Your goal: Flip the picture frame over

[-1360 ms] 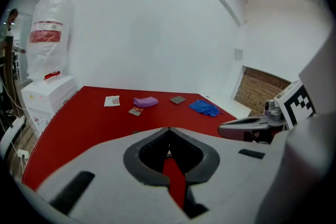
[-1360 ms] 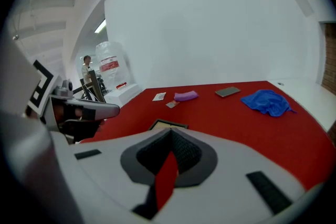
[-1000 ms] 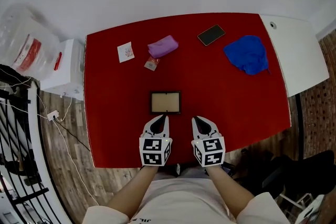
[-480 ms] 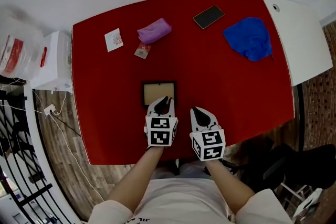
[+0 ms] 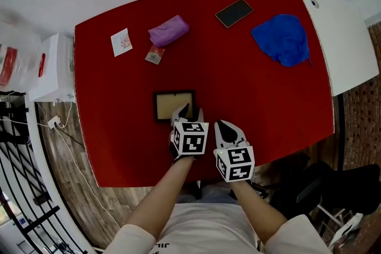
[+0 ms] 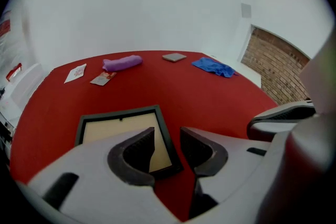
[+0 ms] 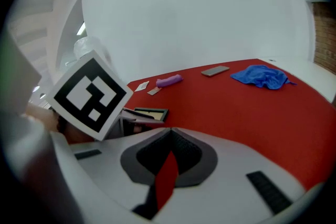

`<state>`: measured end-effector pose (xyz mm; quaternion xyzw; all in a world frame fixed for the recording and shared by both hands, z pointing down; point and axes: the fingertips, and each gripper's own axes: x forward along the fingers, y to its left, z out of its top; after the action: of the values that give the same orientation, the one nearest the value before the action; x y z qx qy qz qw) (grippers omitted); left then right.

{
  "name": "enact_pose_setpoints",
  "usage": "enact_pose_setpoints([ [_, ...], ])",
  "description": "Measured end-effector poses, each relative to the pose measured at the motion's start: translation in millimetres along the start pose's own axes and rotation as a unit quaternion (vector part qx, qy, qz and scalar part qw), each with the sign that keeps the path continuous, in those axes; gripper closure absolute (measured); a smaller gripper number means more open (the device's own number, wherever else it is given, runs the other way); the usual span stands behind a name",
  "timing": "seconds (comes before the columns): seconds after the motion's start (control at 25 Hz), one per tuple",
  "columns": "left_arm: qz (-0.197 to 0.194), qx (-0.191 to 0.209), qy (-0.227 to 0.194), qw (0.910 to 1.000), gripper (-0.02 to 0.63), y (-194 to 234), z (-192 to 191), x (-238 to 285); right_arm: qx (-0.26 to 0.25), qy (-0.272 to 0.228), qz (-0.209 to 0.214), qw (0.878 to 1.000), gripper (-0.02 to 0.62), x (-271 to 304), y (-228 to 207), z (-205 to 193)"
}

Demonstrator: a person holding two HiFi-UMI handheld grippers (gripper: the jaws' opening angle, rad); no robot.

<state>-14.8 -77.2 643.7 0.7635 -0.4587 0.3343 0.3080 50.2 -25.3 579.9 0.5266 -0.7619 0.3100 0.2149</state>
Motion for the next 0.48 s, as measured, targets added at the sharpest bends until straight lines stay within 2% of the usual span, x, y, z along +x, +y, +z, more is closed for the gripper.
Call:
enact_pose_setpoints([
  [0.28, 0.042, 0.009, 0.02, 0.9988, 0.469, 4.1, -5.7, 8.9, 0.009, 0.003, 0.005, 1.0, 0.591, 2.4, -9.3, -1.9],
  [0.48, 0.054, 0.01, 0.017, 0.9983, 0.54, 2.6, -5.4, 9.7, 0.015, 0.005, 0.01, 1.0, 0.591, 4.8, -12.1, -3.8],
])
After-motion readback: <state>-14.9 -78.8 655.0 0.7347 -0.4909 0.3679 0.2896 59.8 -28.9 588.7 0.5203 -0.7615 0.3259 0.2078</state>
